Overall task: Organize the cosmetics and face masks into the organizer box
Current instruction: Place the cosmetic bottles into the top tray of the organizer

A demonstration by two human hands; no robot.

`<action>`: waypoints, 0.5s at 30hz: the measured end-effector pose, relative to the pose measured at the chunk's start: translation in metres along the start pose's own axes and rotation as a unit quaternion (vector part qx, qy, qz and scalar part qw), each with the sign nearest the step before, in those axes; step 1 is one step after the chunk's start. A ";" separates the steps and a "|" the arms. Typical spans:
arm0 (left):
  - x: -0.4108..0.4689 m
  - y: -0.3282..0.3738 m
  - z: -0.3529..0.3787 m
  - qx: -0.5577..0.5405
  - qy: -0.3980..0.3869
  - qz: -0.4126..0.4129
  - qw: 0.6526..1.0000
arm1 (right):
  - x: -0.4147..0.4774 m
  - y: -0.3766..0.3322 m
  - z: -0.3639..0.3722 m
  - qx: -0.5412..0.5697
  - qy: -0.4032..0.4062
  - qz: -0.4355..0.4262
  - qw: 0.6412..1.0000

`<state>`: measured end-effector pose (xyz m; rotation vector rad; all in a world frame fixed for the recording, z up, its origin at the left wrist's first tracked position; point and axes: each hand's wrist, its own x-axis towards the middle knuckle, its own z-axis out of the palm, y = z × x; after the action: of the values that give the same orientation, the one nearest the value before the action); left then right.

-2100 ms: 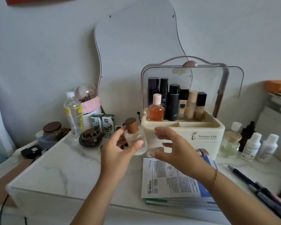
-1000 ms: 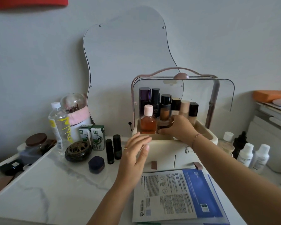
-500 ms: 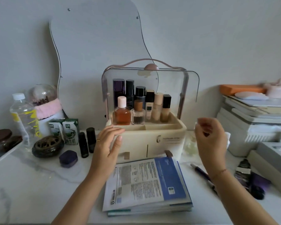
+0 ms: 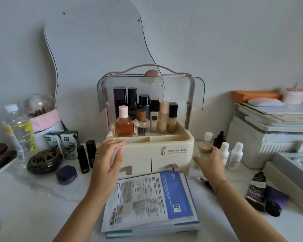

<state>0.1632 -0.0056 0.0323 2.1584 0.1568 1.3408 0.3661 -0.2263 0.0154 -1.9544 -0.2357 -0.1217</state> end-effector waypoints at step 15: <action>-0.001 0.002 0.004 -0.008 0.008 0.010 1.000 | -0.063 -0.066 -0.039 0.137 0.190 -0.170 0.957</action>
<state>0.1654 -0.0087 0.0312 2.1419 0.1299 1.3655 0.2907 -0.2447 0.0782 -1.5631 -0.3137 -0.6501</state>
